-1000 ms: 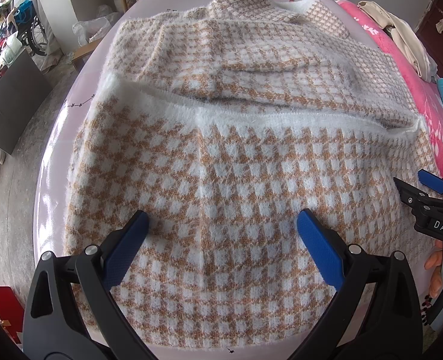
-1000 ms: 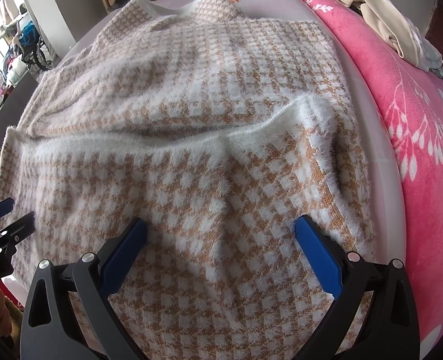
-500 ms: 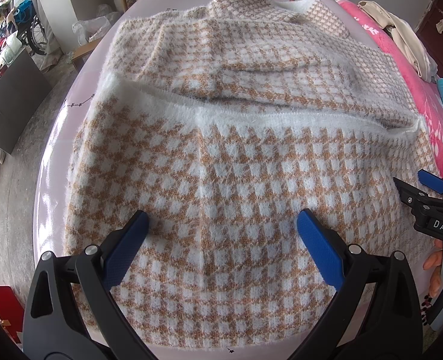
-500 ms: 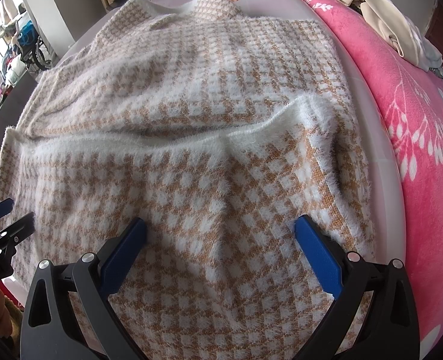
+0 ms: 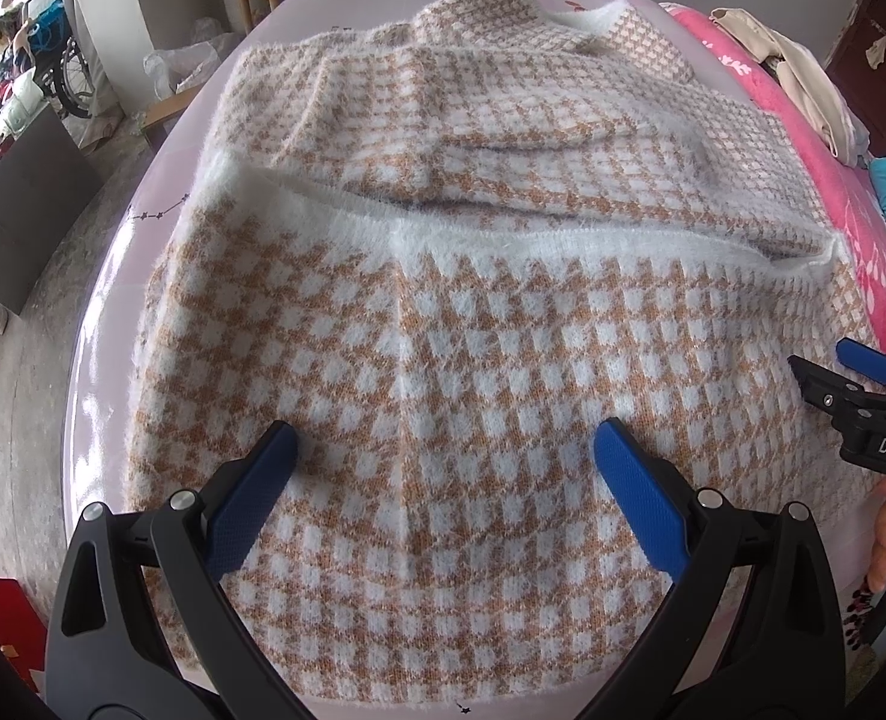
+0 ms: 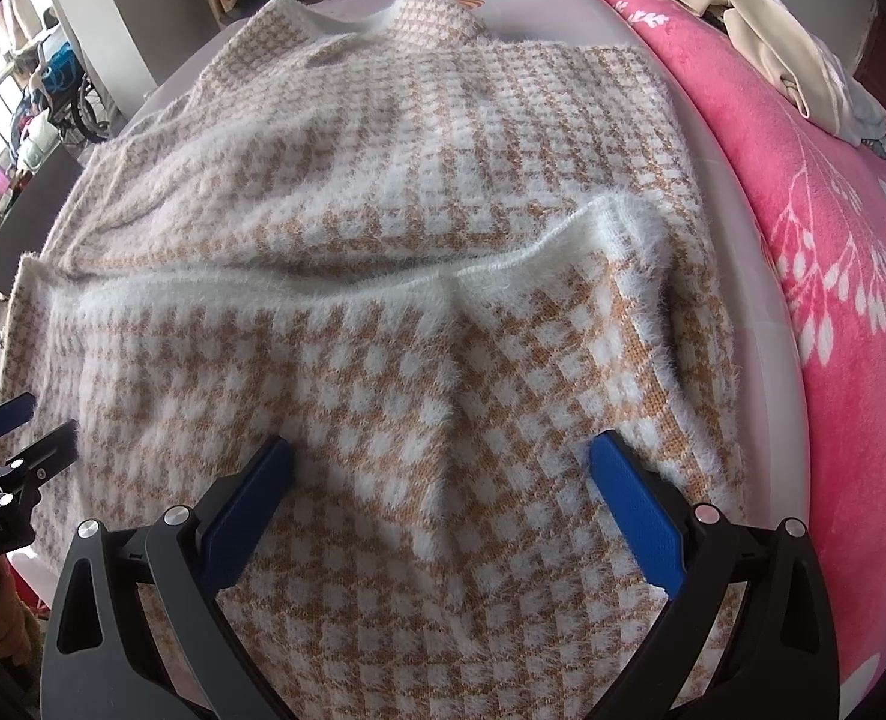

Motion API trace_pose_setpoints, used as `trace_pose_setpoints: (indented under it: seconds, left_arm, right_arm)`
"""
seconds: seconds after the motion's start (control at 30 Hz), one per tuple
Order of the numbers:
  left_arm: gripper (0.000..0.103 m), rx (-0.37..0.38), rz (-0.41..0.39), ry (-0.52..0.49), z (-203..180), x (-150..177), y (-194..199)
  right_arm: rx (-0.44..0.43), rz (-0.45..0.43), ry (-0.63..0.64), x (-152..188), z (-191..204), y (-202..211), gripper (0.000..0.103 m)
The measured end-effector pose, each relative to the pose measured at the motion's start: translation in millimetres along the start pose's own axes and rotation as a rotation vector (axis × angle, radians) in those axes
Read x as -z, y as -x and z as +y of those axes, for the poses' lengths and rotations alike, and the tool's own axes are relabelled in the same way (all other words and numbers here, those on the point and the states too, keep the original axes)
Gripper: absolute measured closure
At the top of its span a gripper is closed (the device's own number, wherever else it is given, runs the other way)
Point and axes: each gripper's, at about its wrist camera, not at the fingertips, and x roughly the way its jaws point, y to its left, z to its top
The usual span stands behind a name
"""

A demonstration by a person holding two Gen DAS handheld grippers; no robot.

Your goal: Fold large clothes

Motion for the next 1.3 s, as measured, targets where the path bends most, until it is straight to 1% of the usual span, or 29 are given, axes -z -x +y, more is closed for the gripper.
trace_pose_setpoints:
  seconds: [0.1, 0.17, 0.27, 0.33, 0.43, 0.5, 0.6, 0.7, 0.77, 0.83, 0.9, 0.97, 1.0, 1.03, 1.07, 1.1, 1.13, 1.17, 1.2, 1.27, 1.3]
  left_arm:
    - [0.007, 0.002, -0.031, -0.013, -0.9, 6.2, 3.5]
    - [0.007, 0.006, -0.04, -0.022, -1.1, 8.9, 5.3]
    - [0.007, 0.023, -0.041, -0.032, 0.0, 11.0, 10.0]
    - [0.007, 0.052, -0.06, -0.029, 3.8, 10.6, 17.1]
    - [0.007, 0.086, -0.174, -0.025, 10.1, 5.1, 44.7]
    - [0.007, 0.09, -0.249, -0.033, 12.3, -4.2, 63.2]
    - [0.007, 0.087, -0.337, -0.043, 17.3, -30.4, 81.8]
    - [0.007, 0.062, -0.37, -0.055, 23.5, -70.6, 86.0]
    - [0.007, 0.069, -0.386, -0.05, 27.7, -103.2, 84.2]
    - [0.008, 0.094, -0.398, -0.051, 30.6, -141.2, 76.3]
    - [0.008, 0.113, -0.393, -0.057, 28.7, -173.5, 63.9]
    - [0.008, 0.149, -0.381, -0.048, 28.2, -206.9, 47.1]
    - [0.01, 0.176, -0.367, -0.042, 26.0, -220.5, 38.0]
    - [0.012, 0.219, -0.345, -0.035, 23.1, -237.0, 25.8]
    - [0.017, 0.241, -0.331, -0.022, 21.1, -248.8, 14.5]
    - [0.019, 0.267, -0.306, -0.007, 17.3, -262.4, 0.3]
    - [0.02, 0.286, -0.275, -0.002, 13.4, -273.2, -13.6]
    - [0.025, 0.292, -0.255, 0.005, 11.9, -280.4, -24.2]
    - [0.027, 0.296, -0.232, 0.016, 8.3, -290.3, -38.6]
    - [0.027, 0.305, -0.176, 0.015, 1.8, -303.8, -64.7]
    - [0.029, 0.306, -0.144, 0.027, -1.0, -309.6, -77.7]
  right_arm:
    - [-0.015, -0.067, 0.054, -4.1, 7.0, 22.4, 0.006]
    - [-0.043, -0.116, 0.083, -10.6, 10.6, 39.1, 0.006]
    - [-0.081, -0.176, 0.111, -27.9, 12.9, 58.9, 0.006]
    - [-0.096, -0.206, 0.136, -41.5, 15.6, 67.6, 0.006]
    - [-0.133, -0.254, 0.176, -69.9, 21.3, 76.3, 0.006]
    - [-0.166, -0.257, 0.187, -89.2, 22.1, 76.0, 0.006]
    - [-0.228, -0.261, 0.191, -120.9, 21.3, 73.3, 0.006]
    - [-0.268, -0.249, 0.176, -158.4, 14.1, 66.1, 0.006]
    - [-0.272, -0.234, 0.153, -185.5, 6.2, 59.0, 0.006]
    - [-0.269, -0.211, 0.131, -216.3, -3.7, 48.4, 0.006]
    - [-0.248, -0.203, 0.109, -241.4, -11.5, 35.9, 0.006]
    - [-0.255, -0.168, 0.092, -267.4, -17.9, 17.9, 0.009]
    - [-0.267, -0.144, 0.073, -280.0, -20.8, 7.0, 0.01]
    - [-0.29, -0.114, 0.064, -292.5, -22.0, -5.4, 0.011]
    - [-0.306, -0.093, 0.057, -301.1, -22.6, -17.4, 0.013]
    - [-0.308, -0.076, 0.042, -308.2, -22.1, -28.7, 0.014]
    - [-0.306, -0.044, 0.026, -317.5, -21.2, -43.6, 0.016]
    - [-0.316, -0.021, 0.023, -323.0, -19.6, -53.9, 0.019]
    - [-0.32, -0.001, 0.014, -329.4, -18.3, -66.6, 0.02]
    - [-0.304, 0.041, 0.006, -338.6, -15.3, -89.0, 0.023]
    - [-0.295, 0.057, 0.005, -341.8, -13.9, -98.6, 0.026]
